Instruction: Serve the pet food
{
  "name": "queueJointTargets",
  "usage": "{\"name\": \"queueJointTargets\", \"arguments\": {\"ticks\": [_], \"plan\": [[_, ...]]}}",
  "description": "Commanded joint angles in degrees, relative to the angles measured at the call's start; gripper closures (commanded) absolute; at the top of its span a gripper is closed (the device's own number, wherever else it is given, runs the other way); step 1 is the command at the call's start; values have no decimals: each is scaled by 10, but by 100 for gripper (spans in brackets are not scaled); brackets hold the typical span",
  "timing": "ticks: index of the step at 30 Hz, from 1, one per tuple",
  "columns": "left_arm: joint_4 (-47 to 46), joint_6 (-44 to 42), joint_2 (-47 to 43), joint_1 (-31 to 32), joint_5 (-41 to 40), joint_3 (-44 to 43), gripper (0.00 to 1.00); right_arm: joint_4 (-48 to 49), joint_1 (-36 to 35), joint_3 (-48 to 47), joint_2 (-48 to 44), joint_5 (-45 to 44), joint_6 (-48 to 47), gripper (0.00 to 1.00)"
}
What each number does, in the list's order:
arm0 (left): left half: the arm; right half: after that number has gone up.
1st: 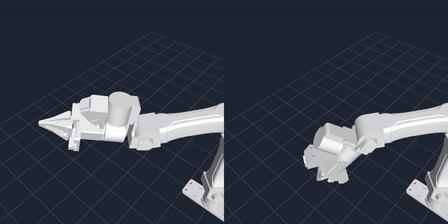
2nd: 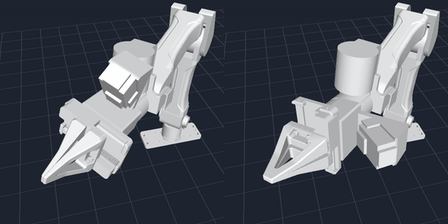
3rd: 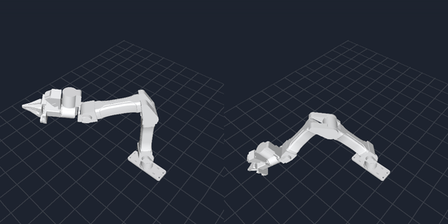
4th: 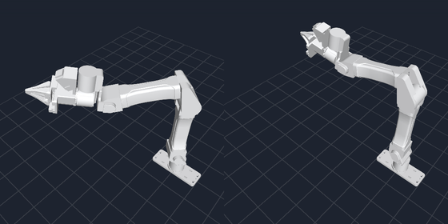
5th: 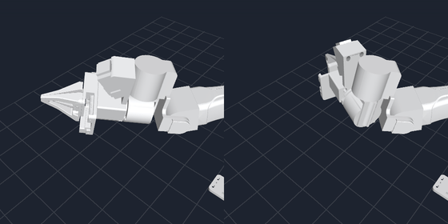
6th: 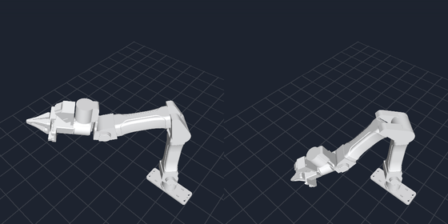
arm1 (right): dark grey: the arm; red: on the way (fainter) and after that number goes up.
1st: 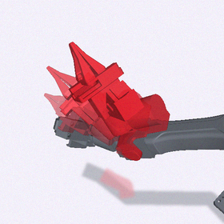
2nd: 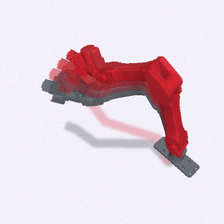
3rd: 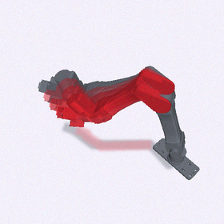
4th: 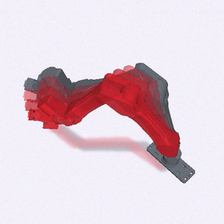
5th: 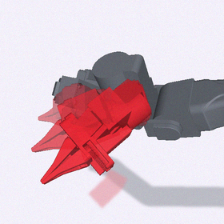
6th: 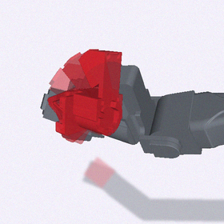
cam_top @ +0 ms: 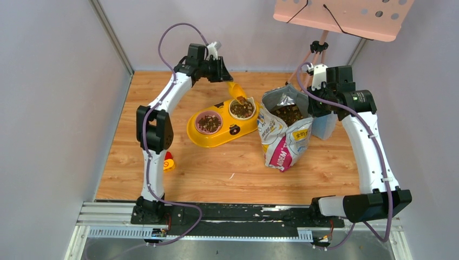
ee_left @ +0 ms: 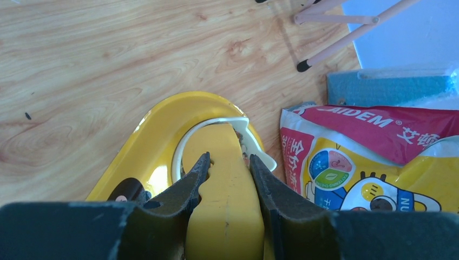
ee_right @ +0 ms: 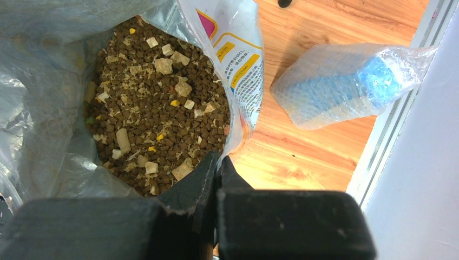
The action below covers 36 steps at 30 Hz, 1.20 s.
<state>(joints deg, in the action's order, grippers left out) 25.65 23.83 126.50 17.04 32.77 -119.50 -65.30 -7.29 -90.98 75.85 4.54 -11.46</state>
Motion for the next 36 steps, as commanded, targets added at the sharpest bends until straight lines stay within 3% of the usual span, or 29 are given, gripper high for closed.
{"name": "queueJointTargets", "arguments": {"ticks": [1, 20, 26, 31, 36], "plan": [[12, -41, -16, 0, -25, -28, 100, 80, 2, -20, -31, -4, -5, 100], [11, -95, -165, 0, -7, -7, 100, 79, 2, -27, -33, -2, -8, 100], [-43, -45, -222, 1, 41, -6, 100, 80, 2, -31, -27, 5, -7, 100], [-160, 43, -248, 6, 129, -4, 100, 80, 2, -40, -19, 12, -3, 100], [-225, 66, -266, 54, 175, -7, 100, 82, 2, -44, -19, 14, -1, 100]]}}
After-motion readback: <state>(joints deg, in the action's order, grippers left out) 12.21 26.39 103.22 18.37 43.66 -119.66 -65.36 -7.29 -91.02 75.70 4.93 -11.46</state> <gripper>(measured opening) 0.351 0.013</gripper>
